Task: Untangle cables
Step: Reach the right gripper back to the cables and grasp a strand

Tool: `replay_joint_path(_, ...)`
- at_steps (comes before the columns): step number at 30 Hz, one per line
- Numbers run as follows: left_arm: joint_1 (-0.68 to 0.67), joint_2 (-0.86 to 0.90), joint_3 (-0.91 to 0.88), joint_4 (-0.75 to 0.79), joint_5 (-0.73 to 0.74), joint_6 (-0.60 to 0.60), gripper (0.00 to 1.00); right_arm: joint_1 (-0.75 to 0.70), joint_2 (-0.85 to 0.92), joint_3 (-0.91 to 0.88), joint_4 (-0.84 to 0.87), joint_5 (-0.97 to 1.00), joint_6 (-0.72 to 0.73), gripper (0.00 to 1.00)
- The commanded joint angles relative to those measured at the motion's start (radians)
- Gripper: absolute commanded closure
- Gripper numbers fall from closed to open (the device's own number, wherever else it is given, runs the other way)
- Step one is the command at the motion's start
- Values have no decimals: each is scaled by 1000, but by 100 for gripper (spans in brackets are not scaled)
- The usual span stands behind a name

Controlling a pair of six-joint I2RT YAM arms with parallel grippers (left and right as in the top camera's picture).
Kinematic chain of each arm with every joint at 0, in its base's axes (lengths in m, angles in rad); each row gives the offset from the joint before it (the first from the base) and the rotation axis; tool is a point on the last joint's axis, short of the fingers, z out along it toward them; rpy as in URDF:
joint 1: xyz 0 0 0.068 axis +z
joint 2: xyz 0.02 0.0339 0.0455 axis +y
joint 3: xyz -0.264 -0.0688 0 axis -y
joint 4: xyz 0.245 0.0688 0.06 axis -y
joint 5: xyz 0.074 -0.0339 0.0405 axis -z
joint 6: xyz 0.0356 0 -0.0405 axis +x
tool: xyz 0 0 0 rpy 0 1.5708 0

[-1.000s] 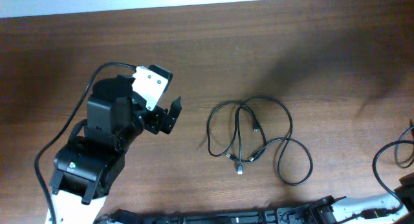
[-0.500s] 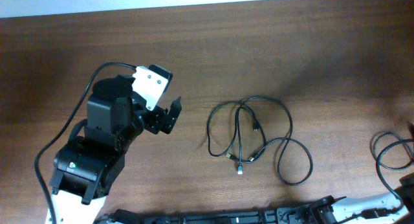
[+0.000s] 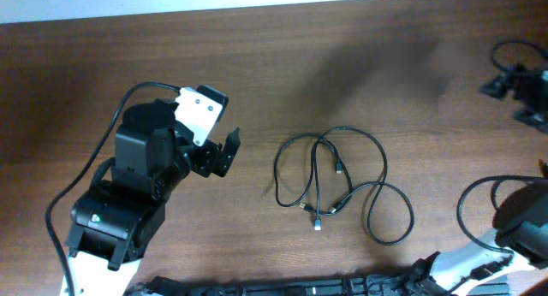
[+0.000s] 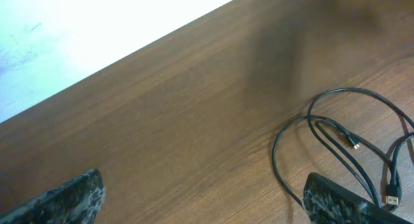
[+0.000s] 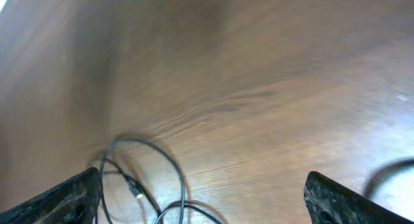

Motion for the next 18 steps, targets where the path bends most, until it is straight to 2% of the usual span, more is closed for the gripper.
replay_joint_path(1,6,0,5,2,14,16,1,184,-9,-5,-5,165,-35,1)
replay_joint_path(3,6,0,5,2,14,16,1,283,-9,-5,-13,185,-35,1)
replay_joint_path(8,6,0,5,2,14,16,1,415,-9,-43,-42,212,-35,1)
replay_joint_path(14,6,0,5,2,14,16,1,475,-9,-295,-32,221,71,1)
replay_joint_path(18,6,0,5,2,14,16,1,510,-9,-442,-28,68,75,1)
